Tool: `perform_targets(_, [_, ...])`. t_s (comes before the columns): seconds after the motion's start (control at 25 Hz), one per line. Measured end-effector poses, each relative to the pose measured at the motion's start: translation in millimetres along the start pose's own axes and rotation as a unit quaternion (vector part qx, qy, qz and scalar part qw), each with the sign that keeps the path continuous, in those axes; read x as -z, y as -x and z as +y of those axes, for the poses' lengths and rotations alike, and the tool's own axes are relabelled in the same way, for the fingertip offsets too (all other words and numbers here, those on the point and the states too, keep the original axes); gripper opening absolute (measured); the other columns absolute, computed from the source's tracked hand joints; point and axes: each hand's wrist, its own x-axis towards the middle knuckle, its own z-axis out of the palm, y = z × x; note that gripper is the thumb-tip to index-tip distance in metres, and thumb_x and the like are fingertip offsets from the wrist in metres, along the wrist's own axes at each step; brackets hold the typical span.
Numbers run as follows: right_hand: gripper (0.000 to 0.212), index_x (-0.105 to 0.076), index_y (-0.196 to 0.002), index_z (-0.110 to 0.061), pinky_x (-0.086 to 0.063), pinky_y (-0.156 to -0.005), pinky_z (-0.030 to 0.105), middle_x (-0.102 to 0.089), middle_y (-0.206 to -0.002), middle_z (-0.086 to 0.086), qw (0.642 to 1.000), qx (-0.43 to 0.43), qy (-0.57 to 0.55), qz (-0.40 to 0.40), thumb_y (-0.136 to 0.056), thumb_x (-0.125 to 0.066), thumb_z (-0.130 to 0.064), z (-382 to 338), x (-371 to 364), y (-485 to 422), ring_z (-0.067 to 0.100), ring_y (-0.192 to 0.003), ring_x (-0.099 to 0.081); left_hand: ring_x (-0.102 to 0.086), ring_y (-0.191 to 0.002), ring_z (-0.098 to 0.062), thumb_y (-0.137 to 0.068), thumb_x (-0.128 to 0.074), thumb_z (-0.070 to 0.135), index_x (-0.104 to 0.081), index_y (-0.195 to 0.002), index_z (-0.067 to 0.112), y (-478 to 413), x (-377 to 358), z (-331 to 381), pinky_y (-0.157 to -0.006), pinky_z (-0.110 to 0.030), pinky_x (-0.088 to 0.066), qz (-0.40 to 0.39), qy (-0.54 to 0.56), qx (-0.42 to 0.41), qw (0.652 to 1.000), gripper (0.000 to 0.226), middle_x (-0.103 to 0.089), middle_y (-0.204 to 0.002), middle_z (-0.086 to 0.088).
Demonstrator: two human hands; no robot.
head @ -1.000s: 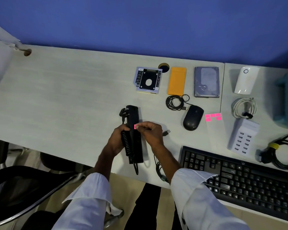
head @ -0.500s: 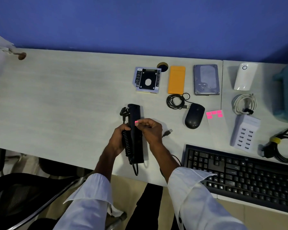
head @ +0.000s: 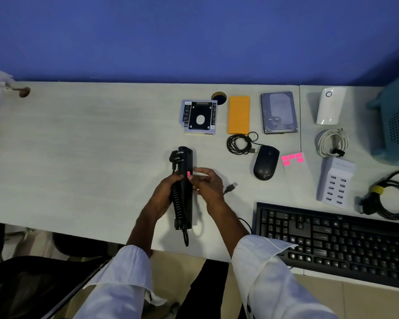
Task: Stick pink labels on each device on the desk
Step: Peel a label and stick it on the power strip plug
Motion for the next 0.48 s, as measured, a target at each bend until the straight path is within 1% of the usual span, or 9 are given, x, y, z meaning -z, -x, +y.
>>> perform_targets(0.08, [0.032, -0.067, -0.11, -0.009, -0.054, -0.059, 0.018, -0.071, -0.081, 0.006, 1.0, -0.003, 0.005, -0.006, -0.081, -0.072, 0.003, 3.3, 3.0, 0.4, 0.012, -0.066, -0.064, -0.063, -0.099, -0.024, -0.09, -0.053, 0.03, -0.066, -0.118, 0.026, -2.3, -5.9, 6.4, -0.087, -0.033, -0.048, 0.039, -0.108, -0.049, 0.992, 0.031, -0.07, -0.103, -0.008])
perform_targets(0.12, [0.034, -0.067, -0.11, -0.008, -0.054, -0.059, 0.019, -0.073, -0.085, 0.011, 1.0, -0.005, -0.001, -0.006, -0.081, -0.068, 0.008, 5.3, 4.1, 0.5, 0.013, -0.067, -0.065, -0.064, -0.097, -0.023, -0.089, -0.052, 0.032, -0.06, -0.125, 0.03, -5.3, -9.2, 7.3, -0.081, -0.029, -0.048, 0.064, -0.186, -0.082, 0.977, 0.037, -0.069, -0.101, -0.008])
perform_targets(0.16, [0.035, -0.067, -0.11, -0.007, -0.055, -0.062, 0.021, -0.074, -0.088, 0.015, 1.0, -0.011, -0.002, -0.002, -0.08, -0.065, 0.011, 6.5, 5.2, 1.2, 0.015, -0.068, -0.066, -0.064, -0.093, -0.025, -0.088, -0.051, 0.035, -0.052, -0.134, 0.034, -9.1, -12.3, 6.0, -0.075, -0.028, -0.047, 0.09, -0.278, -0.114, 0.95, 0.046, -0.066, -0.098, -0.009])
perform_targets(0.2, [0.035, -0.067, -0.109, -0.007, -0.056, -0.066, 0.025, -0.074, -0.091, 0.018, 1.0, -0.016, -0.001, 0.005, -0.08, -0.064, 0.011, 8.8, 5.7, 0.3, 0.017, -0.07, -0.067, -0.063, -0.089, -0.027, -0.087, -0.051, 0.038, -0.042, -0.141, 0.036, -12.3, -15.1, 3.2, -0.071, -0.029, -0.046, 0.119, -0.369, -0.135, 0.912, 0.054, -0.061, -0.096, -0.011])
perform_targets(0.28, [0.031, -0.068, -0.105, -0.011, -0.056, -0.072, 0.033, -0.074, -0.093, 0.018, 0.999, -0.017, 0.011, 0.029, -0.08, -0.066, 0.006, 11.6, 8.2, -1.2, 0.02, -0.074, -0.067, -0.058, -0.088, -0.032, -0.09, -0.054, 0.041, -0.028, -0.149, 0.032, -15.2, -23.4, -4.2, -0.074, -0.034, -0.047, 0.18, -0.496, -0.149, 0.836, 0.065, -0.052, -0.101, -0.015])
perform_targets(0.32, [0.028, -0.069, -0.101, -0.015, -0.056, -0.073, 0.034, -0.074, -0.094, 0.017, 0.999, -0.014, 0.018, 0.046, -0.079, -0.066, 0.003, 12.1, 11.2, -2.3, 0.021, -0.075, -0.067, -0.056, -0.09, -0.036, -0.091, -0.054, 0.041, -0.025, -0.151, 0.027, -16.3, -29.3, -7.9, -0.076, -0.038, -0.048, 0.204, -0.533, -0.148, 0.808, 0.068, -0.05, -0.105, -0.019])
perform_targets(0.4, [0.022, -0.068, -0.095, -0.02, -0.055, -0.071, 0.035, -0.073, -0.096, 0.016, 0.997, -0.01, 0.02, 0.078, -0.081, -0.065, -0.002, 12.5, 18.0, -4.6, 0.02, -0.073, -0.066, -0.056, -0.09, -0.04, -0.09, -0.054, 0.041, -0.025, -0.152, 0.019, -16.6, -39.2, -13.4, -0.073, -0.044, -0.048, 0.252, -0.58, -0.14, 0.762, 0.072, -0.049, -0.108, -0.023])
perform_targets(0.48, [0.019, -0.067, -0.1, -0.015, -0.054, -0.064, 0.029, -0.072, -0.095, 0.016, 0.995, -0.004, 0.015, 0.094, -0.086, -0.062, -0.003, 9.6, 28.4, -5.4, 0.018, -0.068, -0.064, -0.056, -0.084, -0.04, -0.086, -0.058, 0.039, -0.029, -0.15, 0.015, -19.6, -46.5, -20.1, -0.066, -0.043, -0.047, 0.293, -0.611, -0.148, 0.72, 0.074, -0.05, -0.103, -0.025])
